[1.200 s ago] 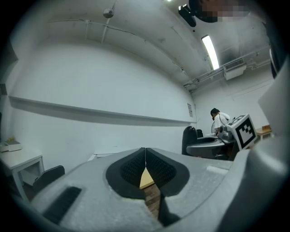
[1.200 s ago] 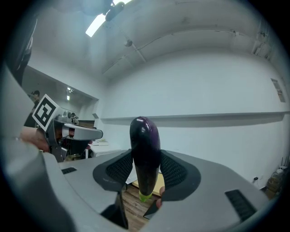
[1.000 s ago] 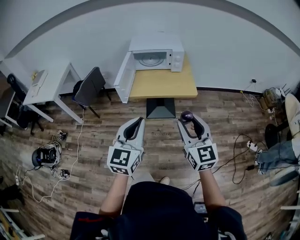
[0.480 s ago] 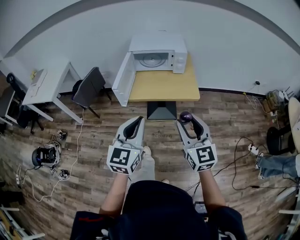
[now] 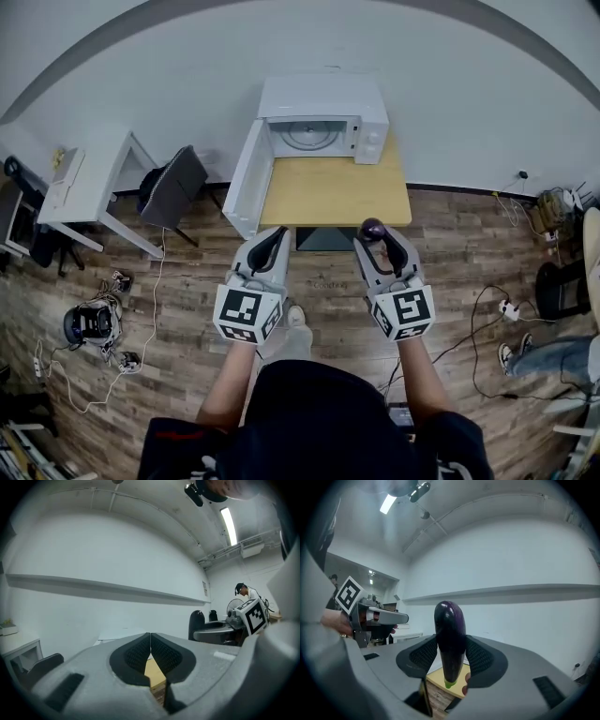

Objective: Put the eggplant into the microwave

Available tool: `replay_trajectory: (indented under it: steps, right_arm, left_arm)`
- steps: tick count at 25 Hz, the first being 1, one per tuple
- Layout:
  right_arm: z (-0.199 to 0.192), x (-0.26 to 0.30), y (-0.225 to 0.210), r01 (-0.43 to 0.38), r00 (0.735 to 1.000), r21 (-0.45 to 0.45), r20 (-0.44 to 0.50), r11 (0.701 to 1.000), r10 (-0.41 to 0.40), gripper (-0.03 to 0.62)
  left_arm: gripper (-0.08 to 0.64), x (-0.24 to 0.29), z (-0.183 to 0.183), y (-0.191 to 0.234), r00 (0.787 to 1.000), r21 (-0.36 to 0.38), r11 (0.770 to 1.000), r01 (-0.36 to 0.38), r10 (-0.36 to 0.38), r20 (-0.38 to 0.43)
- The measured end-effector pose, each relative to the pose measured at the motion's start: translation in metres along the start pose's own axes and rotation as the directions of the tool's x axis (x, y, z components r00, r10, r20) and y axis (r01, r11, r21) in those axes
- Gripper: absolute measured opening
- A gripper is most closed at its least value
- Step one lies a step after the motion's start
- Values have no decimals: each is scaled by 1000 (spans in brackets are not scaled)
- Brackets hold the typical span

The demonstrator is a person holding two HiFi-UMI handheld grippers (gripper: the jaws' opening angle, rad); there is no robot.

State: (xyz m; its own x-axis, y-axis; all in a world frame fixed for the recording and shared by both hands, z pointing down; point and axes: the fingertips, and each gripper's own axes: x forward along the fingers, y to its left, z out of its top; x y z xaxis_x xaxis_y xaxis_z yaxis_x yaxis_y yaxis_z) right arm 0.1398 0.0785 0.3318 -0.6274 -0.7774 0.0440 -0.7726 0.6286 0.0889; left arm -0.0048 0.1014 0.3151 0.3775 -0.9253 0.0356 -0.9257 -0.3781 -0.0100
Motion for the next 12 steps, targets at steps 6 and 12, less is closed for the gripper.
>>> replay_trajectory:
  steps: [6,12]
  right_arm:
    - [10,71,-15,17,1000,-4,-13,1000,-17,190]
    - [17,138,-20,25,1000,-19,-13,1000,-25,190]
  left_arm:
    - [17,49,6,56,1000,-15,1000,26,-26,-2]
    - [17,89,9,109,999,-20,998,52,-52,-3]
